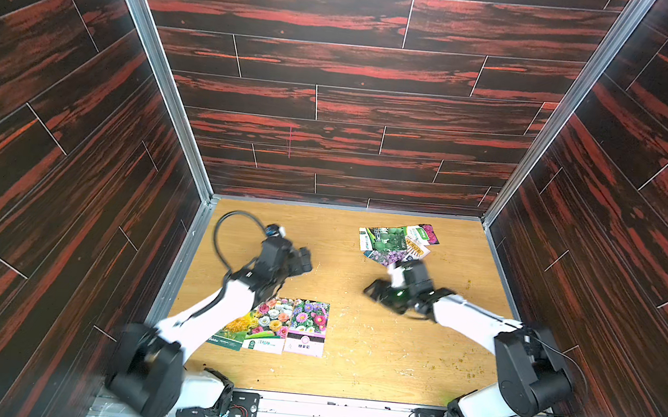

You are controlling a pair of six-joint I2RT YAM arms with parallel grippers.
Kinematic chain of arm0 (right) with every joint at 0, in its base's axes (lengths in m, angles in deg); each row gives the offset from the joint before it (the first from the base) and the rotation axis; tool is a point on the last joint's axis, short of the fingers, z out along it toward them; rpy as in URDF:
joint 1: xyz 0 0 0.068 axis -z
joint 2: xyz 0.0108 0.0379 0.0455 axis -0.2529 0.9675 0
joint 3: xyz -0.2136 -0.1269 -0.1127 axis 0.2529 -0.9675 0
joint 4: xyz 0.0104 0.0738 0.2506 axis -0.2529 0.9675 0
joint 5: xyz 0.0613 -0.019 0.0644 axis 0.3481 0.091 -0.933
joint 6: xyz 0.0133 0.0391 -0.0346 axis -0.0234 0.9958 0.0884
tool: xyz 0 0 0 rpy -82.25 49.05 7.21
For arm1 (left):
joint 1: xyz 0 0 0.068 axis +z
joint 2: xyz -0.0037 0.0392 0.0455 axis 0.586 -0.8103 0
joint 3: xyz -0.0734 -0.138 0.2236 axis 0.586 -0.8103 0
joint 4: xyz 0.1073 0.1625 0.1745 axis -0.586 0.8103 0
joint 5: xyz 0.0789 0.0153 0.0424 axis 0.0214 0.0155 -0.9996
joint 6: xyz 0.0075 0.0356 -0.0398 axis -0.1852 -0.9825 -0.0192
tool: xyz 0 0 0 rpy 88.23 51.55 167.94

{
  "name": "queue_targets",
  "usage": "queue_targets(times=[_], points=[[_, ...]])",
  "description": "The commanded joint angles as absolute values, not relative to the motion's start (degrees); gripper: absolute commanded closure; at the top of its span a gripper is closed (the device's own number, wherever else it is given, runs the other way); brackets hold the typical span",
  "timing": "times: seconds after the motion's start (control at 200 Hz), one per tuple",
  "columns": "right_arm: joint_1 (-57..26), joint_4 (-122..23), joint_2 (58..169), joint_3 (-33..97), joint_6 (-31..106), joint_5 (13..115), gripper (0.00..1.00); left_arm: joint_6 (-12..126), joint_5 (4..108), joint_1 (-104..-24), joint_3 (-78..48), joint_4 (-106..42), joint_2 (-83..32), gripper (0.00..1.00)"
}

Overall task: Arrange the seed packets in a row
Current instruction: Place the seed packet at the center of the board, then pick up the seed packet from the center of the board.

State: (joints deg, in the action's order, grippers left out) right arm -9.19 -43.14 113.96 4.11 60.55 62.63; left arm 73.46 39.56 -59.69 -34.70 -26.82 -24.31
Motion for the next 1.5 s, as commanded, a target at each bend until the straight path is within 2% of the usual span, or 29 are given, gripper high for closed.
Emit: queue_targets(times=[0.0, 0.2, 0.361, 0.606, 0.691, 0.847, 1.077, 1.122, 1.182, 1.247, 1.313, 1.363, 1.413, 1.498], points=[[-3.6, -41.2, 114.3, 8.3, 58.0, 65.5, 0.2, 68.5, 50.7, -59.4, -25.3, -28.1, -34.5, 0.0], [3.6, -41.1, 123.7, 19.2, 56.6, 65.1, 0.19, 69.2, 64.5, -59.5, -6.1, -29.2, -57.5, 0.0], [9.4, -40.6, 133.7, 30.3, 55.0, 63.1, 0.19, 73.4, 71.3, -59.9, 2.2, -34.1, -68.8, 0.0], [12.3, -37.8, 148.3, 47.8, 52.1, 56.4, 0.19, 76.1, 75.2, -61.2, 10.7, -37.7, -78.3, 0.0], [12.3, -38.4, 152.5, 52.1, 52.6, 51.3, 0.19, 79.3, 76.7, -61.4, 12.9, -40.1, -81.4, 0.0], [12.1, -39.9, 158.5, 56.0, 54.8, 45.7, 0.21, 84.4, 79.2, -62.0, 17.1, -43.0, -86.0, 0.0], [10.3, -37.9, 162.9, 58.5, 55.2, 43.2, 0.26, 94.5, 81.7, -62.9, 20.3, -49.3, -89.9, 0.01], [9.9, -38.5, 162.9, 58.0, 55.3, 42.7, 0.29, 94.7, 81.7, -63.1, 20.4, -49.7, -89.7, 0.02], [9.5, -40.4, 162.2, 56.6, 56.1, 42.8, 0.4, 94.0, 81.6, -63.5, 20.5, -49.3, -89.3, 0.08], [9.4, -43.2, 160.5, 53.8, 56.7, 43.4, 0.58, 93.4, 82.0, -63.6, 20.4, -49.0, -88.8, 0.24], [9.4, -48.6, 157.8, 49.4, 57.5, 43.4, 0.84, 93.3, 81.8, -63.6, 20.0, -48.3, -88.2, 0.42], [9.3, -53.5, 155.1, 45.3, 58.1, 43.6, 1.0, 92.9, 81.9, -63.5, 19.3, -48.0, -87.5, 0.49], [9.4, -57.0, 152.9, 42.2, 58.1, 44.2, 1.0, 92.5, 81.9, -63.6, 18.3, -48.5, -86.6, 0.55], [9.3, -60.9, 149.9, 38.2, 57.8, 45.0, 1.0, 91.6, 81.3, -63.5, 16.1, -49.1, -84.9, 0.69]])
